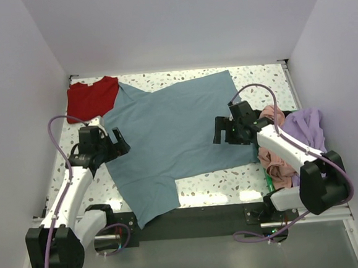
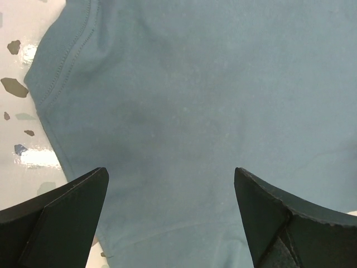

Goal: Fold and stack the t-shirts
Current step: Flatten the tshirt out

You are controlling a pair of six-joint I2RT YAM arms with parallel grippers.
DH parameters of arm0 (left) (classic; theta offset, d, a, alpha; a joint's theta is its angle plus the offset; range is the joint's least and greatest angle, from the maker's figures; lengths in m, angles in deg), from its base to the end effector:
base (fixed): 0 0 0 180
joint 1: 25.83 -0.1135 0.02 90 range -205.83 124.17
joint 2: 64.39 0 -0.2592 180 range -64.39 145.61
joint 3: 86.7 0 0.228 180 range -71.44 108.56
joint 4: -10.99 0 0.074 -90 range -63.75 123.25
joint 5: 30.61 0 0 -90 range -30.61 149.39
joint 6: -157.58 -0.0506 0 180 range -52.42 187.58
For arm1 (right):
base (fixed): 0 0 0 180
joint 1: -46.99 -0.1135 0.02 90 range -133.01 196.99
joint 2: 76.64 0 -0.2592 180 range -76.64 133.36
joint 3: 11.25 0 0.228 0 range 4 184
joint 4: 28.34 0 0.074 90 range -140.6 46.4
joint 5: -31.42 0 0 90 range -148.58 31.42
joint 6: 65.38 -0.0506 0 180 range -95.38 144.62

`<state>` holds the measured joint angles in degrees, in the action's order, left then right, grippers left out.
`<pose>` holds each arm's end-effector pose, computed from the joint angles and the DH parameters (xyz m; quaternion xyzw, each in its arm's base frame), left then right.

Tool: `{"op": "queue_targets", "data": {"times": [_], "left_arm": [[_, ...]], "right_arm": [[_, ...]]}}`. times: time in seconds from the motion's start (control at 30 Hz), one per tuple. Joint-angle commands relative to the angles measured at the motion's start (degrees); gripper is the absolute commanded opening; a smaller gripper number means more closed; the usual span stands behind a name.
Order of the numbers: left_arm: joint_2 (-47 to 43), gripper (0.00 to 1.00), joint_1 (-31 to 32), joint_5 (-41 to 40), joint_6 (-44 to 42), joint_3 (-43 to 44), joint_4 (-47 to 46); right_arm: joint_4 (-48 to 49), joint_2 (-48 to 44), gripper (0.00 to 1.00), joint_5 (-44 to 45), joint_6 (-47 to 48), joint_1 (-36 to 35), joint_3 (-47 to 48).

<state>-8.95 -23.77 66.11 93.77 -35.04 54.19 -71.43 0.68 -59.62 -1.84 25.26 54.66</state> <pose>0.1849 -0.0126 0.2211 -0.1731 0.9127 -0.1422 0.3417 0.2402 0.0967 0.2198 0.0365 0.9517 0.1323 0.2748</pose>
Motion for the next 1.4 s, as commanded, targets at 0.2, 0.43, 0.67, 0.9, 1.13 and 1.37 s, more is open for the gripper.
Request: {"op": "queue_targets", "data": {"times": [0.2, 0.43, 0.67, 0.9, 1.13, 1.37], "left_arm": [[6.6, 1.0, 1.01, -2.69, 4.21, -1.07, -5.43], [10.12, 1.0, 1.63, 2.33, 7.47, -4.49, -13.17], [17.41, 1.0, 1.54, 2.95, 5.98, -6.61, -16.52], [26.91, 1.0, -0.13, 2.86, 4.65, -4.41, -18.54], [32.7, 1.0, -2.07, 0.05, 1.4, 1.03, -17.22], [39.56, 1.0, -4.61, -1.71, -1.23, 9.38, -15.91]], "right_arm": [[2.26, 2.48, 0.98, -0.54, -0.88, 0.03, -0.03], [3.22, 7.92, 0.97, -2.12, -0.44, 0.03, 1.64], [4.63, 12.85, 0.95, -4.85, -1.14, 0.03, 1.38], [3.67, 16.89, 0.95, -5.11, 0.18, -0.06, 2.78], [2.88, 21.64, 0.94, -4.94, 0.44, 0.03, 5.06], [1.12, 26.56, 0.94, -5.2, 0.88, 0.03, 10.16]]}}
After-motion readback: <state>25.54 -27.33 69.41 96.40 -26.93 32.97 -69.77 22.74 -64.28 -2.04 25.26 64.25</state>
